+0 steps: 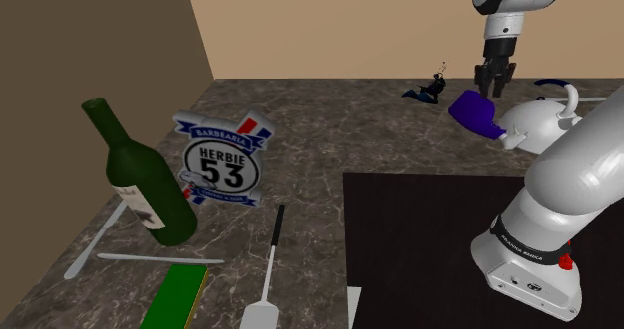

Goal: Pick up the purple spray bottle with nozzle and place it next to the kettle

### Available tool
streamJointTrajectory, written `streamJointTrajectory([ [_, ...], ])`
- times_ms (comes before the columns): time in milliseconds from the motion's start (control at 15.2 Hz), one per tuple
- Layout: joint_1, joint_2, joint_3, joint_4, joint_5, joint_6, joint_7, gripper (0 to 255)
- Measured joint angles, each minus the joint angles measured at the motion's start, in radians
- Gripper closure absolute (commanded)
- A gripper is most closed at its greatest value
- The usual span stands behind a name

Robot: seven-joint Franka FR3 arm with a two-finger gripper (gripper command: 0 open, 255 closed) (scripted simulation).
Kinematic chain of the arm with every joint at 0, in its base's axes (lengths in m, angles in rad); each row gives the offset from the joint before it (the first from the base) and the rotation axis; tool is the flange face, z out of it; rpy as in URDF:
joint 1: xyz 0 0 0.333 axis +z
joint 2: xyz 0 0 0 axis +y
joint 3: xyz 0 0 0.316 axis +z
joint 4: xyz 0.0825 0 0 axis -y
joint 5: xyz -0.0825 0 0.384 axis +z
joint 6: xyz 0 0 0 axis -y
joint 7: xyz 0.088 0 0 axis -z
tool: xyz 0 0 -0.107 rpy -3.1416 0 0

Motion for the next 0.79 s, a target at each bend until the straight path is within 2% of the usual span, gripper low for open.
streamJointTrajectory([
  [330,0.0,0.0,0.0,0.0,0.0,0.0,0.0,0],
  [594,0.007,0.01,0.006,0.105,0.012,-0.095,-0.006,0],
  [792,0.008,0.018,0.006,0.136,0.017,-0.12,-0.01,0],
])
